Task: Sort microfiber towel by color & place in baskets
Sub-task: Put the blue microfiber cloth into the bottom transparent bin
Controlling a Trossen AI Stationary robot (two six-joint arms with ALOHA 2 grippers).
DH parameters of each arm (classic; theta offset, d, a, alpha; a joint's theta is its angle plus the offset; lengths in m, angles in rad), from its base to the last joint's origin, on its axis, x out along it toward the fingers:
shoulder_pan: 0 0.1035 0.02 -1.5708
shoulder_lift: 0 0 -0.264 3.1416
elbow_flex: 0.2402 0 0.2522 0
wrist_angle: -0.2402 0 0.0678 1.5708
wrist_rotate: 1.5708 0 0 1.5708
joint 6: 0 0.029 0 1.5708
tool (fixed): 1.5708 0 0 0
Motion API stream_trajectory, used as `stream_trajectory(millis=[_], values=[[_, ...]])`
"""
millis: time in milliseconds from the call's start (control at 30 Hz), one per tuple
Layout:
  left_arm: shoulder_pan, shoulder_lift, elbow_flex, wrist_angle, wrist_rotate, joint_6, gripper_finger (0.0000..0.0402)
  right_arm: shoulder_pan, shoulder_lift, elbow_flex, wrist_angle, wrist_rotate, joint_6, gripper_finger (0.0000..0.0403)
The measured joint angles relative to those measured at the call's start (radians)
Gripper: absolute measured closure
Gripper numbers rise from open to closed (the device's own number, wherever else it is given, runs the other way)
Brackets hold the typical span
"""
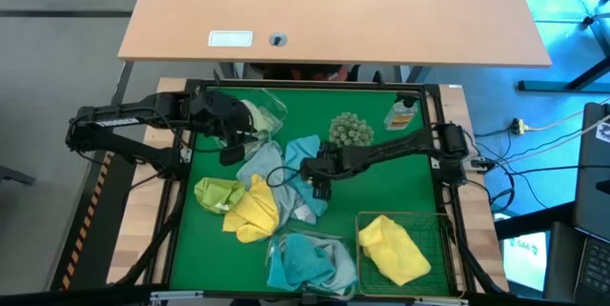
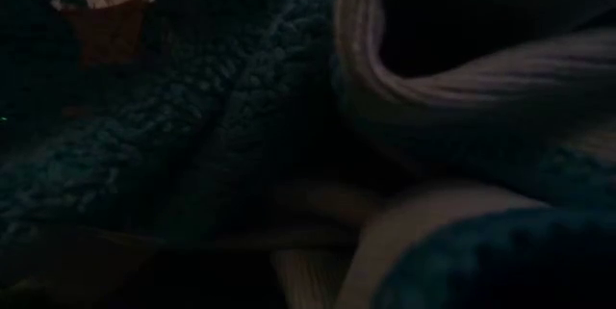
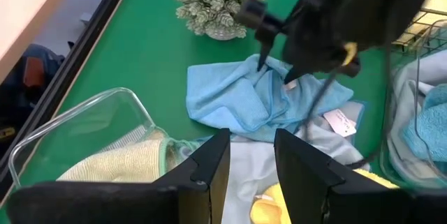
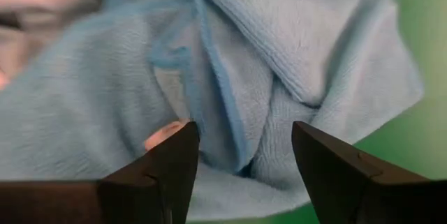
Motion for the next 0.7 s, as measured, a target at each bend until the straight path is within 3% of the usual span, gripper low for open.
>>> stream_trajectory(millis=[433, 567, 700], values=[[-0.012, 0.000, 0.000, -0.001, -0.022, 0.000, 0.0294, -0.073, 0.116, 0.005, 0.029, -0.168, 0.003, 0.0183], [-0.012, 0.000, 0.000, -0.001, -0.022, 0.000, 0.0294, -0.068, 0.118, 0.004, 0.029, -0.179, 0.003, 0.0224], [-0.011, 0.000, 0.000, -0.001, -0.022, 0.000, 0.0294, -0.068, 0.119, 0.004, 0.030, -0.207, 0.003, 0.0289]])
